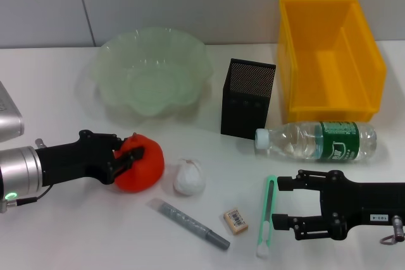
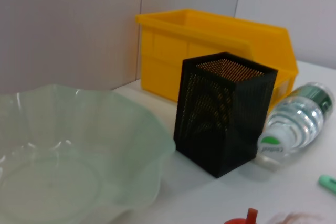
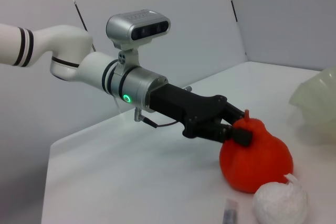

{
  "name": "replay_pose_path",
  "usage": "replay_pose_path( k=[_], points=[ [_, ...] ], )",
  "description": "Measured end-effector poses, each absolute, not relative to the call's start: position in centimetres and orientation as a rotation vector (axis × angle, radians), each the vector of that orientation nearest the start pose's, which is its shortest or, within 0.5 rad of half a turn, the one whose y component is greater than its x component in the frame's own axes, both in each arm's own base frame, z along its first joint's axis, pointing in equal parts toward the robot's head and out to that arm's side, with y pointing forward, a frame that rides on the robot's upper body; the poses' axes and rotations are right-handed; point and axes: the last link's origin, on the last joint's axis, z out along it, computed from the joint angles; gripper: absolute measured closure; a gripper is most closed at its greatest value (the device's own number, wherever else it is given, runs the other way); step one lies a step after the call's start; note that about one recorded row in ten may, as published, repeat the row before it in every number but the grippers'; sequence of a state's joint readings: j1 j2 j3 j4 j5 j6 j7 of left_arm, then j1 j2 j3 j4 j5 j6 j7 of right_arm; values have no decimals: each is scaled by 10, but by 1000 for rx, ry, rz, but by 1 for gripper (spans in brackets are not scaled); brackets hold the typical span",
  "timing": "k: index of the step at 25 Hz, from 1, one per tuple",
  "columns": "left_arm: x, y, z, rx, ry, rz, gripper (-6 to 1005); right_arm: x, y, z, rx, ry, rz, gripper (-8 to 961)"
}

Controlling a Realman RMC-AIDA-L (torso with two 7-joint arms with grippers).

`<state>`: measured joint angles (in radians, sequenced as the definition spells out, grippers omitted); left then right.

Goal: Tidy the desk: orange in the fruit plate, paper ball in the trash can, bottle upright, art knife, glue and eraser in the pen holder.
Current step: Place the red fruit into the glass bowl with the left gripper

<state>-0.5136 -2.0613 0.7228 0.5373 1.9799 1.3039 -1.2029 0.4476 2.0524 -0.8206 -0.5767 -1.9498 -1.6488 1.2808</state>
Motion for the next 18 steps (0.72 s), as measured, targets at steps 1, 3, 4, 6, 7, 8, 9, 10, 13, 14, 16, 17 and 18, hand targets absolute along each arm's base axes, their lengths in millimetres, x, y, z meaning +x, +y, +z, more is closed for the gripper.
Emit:
replay_pose_path(
  k=[1,3,4,6,7,8,9,10,13,14,16,17,18],
  points=[
    [-299,339,-16,-2597,-574,-484,701,279,286,-17,-2873,608,735,154],
    [-296,339,-13,-2597,-577,-511,752,279,286,-17,-2873,610,736,154],
    [-290,341,-5,-2584,-583,-582,760,279,286,-17,-2872,611,736,154],
    [-281,344,7,-2541,-575,-689,774,279,286,-17,-2870,615,735,154],
    [-270,353,19,-2462,-554,-811,782,280,286,-17,-2867,617,733,154],
    [-270,353,19,-2462,-554,-811,789,280,286,-18,-2865,619,732,154],
    [-263,359,23,-2427,-538,-863,797,280,286,-18,-2864,621,733,154],
    [-257,364,26,-2402,-524,-894,808,280,286,-19,-2863,622,734,154],
    [-239,384,27,-2324,-482,-951,839,279,286,-20,-2864,623,738,155],
    [-239,384,27,-2324,-482,-951,846,279,286,-20,-2864,623,739,155],
    [-225,410,14,-2266,-468,-898,860,277,286,-21,-2867,619,744,155],
    [-223,420,8,-2243,-476,-860,867,277,287,-21,-2868,618,744,155],
    [-221,425,4,-2233,-481,-841,874,276,287,-21,-2869,615,746,155]
  ],
)
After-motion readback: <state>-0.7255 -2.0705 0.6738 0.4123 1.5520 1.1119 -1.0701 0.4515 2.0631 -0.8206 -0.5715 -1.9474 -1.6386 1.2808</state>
